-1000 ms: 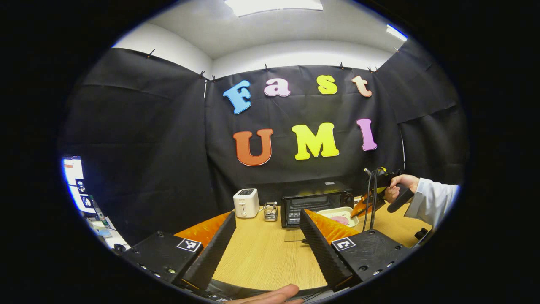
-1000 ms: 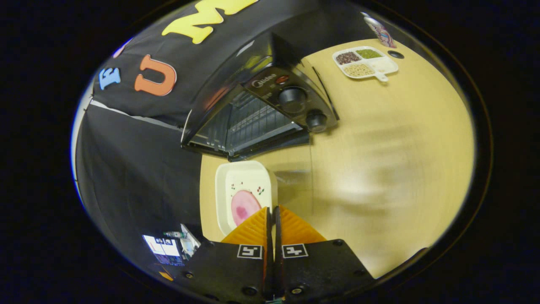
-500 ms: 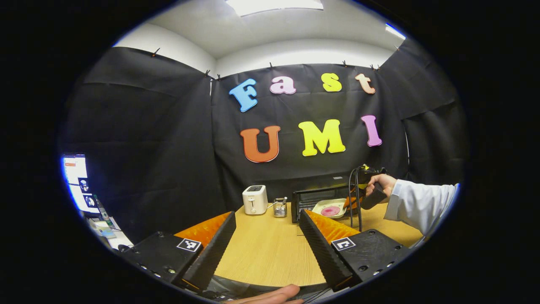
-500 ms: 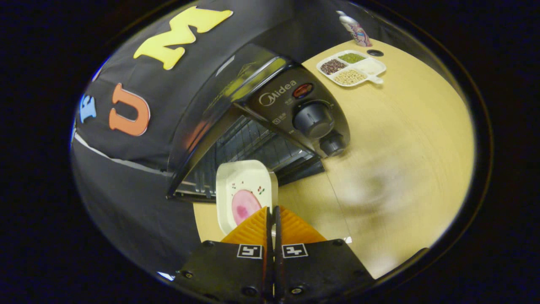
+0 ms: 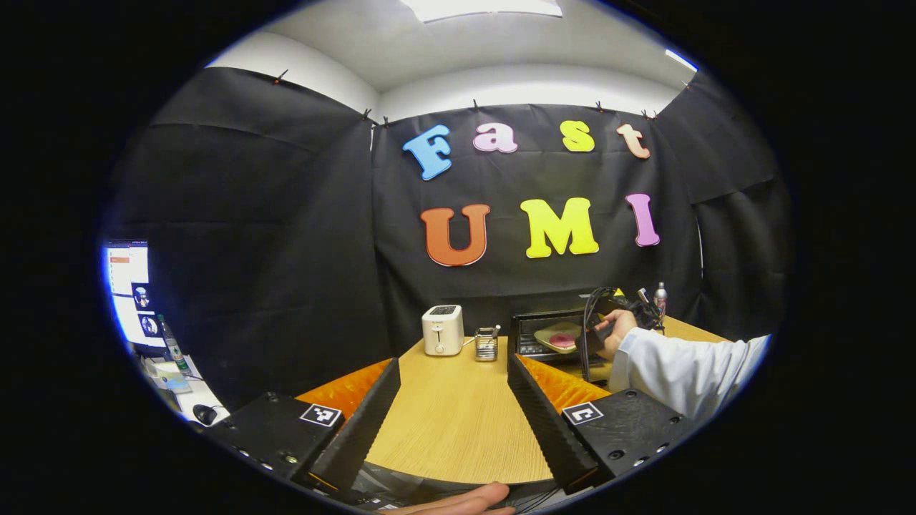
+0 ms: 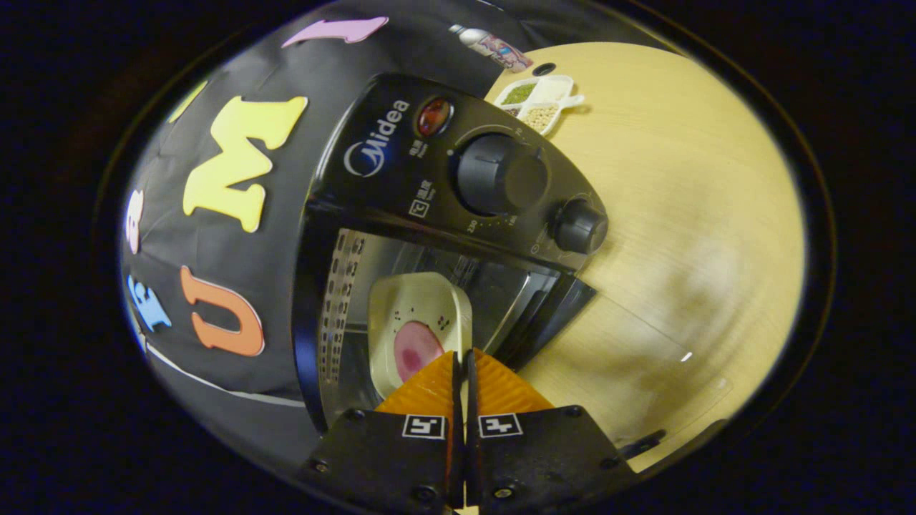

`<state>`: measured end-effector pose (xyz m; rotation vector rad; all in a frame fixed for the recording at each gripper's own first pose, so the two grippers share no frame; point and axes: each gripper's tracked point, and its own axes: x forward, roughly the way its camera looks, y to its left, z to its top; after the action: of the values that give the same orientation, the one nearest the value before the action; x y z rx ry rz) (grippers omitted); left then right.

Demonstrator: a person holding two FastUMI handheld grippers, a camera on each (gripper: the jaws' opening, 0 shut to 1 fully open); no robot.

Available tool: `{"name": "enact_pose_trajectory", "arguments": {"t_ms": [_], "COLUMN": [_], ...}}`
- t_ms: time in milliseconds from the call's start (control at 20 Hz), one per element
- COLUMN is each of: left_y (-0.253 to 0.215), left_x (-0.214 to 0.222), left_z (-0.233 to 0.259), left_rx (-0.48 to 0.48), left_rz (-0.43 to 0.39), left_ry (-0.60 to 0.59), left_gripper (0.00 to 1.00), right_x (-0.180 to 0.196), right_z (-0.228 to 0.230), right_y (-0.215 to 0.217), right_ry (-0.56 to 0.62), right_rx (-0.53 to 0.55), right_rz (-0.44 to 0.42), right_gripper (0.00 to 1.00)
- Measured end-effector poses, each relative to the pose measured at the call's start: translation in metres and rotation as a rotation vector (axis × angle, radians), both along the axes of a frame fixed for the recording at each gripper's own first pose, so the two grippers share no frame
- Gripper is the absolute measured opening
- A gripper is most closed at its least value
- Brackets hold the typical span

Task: Open the electric oven with the left hand, put the food in, and close the electric oven.

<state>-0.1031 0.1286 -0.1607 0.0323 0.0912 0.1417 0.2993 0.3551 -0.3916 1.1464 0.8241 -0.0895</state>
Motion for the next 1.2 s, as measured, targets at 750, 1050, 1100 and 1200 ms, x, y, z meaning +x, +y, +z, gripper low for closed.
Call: {"name": "enact_pose_trajectory", "arguments": {"t_ms": [750, 1050, 1100, 1200], "left_y": [-0.007, -0.008, -0.005, -0.005], "left_x": [0.005, 0.004, 0.004, 0.007], "left_z": [-0.021, -0.023, -0.024, -0.025], "left_rx": [0.003, 0.011, 0.011, 0.006], "left_rz": [-0.013, -0.015, -0.001, 0.009], "left_ry": [0.048, 0.058, 0.058, 0.063], "left_gripper": [0.96, 0.96, 0.96, 0.96], "right_x": [0.021, 0.015, 0.011, 0.002], "right_z": [-0.020, -0.006, -0.002, 0.005], "right_y": [0.025, 0.022, 0.023, 0.017], "right_ry": [-0.149, -0.262, -0.280, -0.326], "right_rx": [0.087, -0.035, -0.067, -0.151], "right_rz": [-0.069, -0.027, -0.005, 0.023], "right_gripper": [0.02, 0.23, 0.31, 0.41]}}
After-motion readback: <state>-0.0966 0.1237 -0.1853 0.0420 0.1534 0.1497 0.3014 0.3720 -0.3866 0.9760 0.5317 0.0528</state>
